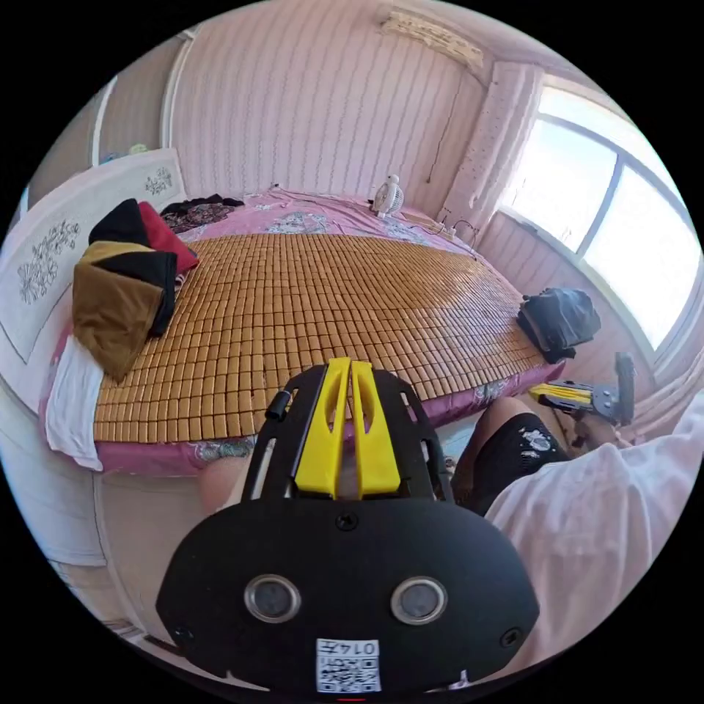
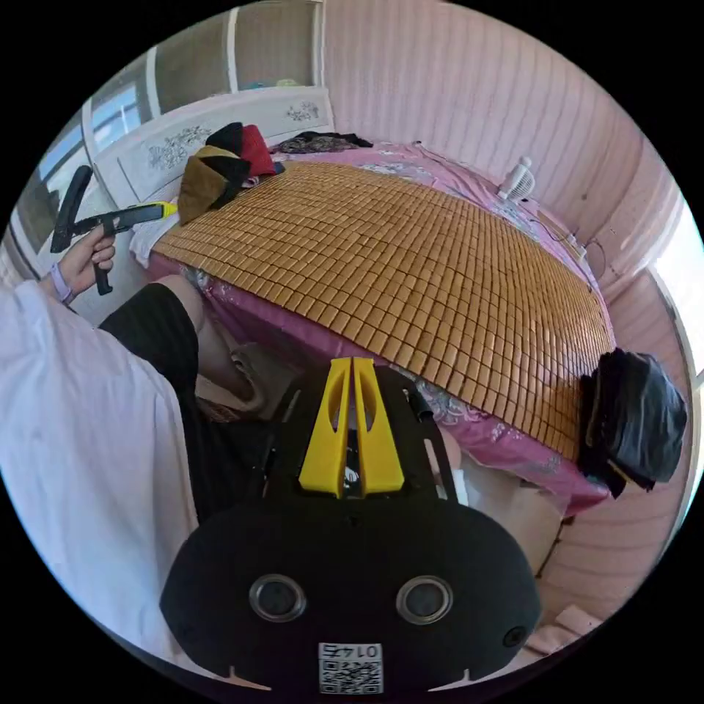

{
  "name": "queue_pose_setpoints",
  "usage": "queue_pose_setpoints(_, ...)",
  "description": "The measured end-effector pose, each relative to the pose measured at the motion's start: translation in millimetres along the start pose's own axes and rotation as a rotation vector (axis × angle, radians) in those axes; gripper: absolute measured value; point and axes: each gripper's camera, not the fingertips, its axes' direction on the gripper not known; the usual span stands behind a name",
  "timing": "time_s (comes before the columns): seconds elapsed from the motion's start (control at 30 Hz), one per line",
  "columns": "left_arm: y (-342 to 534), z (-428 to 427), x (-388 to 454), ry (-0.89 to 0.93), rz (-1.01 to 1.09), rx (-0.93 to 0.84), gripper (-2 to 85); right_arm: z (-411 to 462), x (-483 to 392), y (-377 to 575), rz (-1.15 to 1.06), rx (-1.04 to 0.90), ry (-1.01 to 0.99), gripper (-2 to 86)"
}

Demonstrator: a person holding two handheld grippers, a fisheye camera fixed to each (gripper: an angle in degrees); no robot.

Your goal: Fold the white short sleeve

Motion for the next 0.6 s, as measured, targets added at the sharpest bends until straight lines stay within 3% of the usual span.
queue_pose_setpoints(0.27, 140.5, -51.5, -100.2, -0.103, -0.393, 0.186, -0.3, 59.0, -167.3, -139.3, -0.541, -0.039, -0.302, -0.9)
queue_pose_setpoints(0.47, 246.3, -64.9, -173.7, -0.220, -0.684, 0.263, 4.8, 98.6, -261.0, -206.2, -0.668, -0.096, -0.508, 0.0)
queue_pose_setpoints(0.6, 294.1, -55.1, -217.2, -0.266, -0.835, 0.330, 6.3, 124.0, -306.8, -242.5, -0.712, -0.136, -0.535, 1.8)
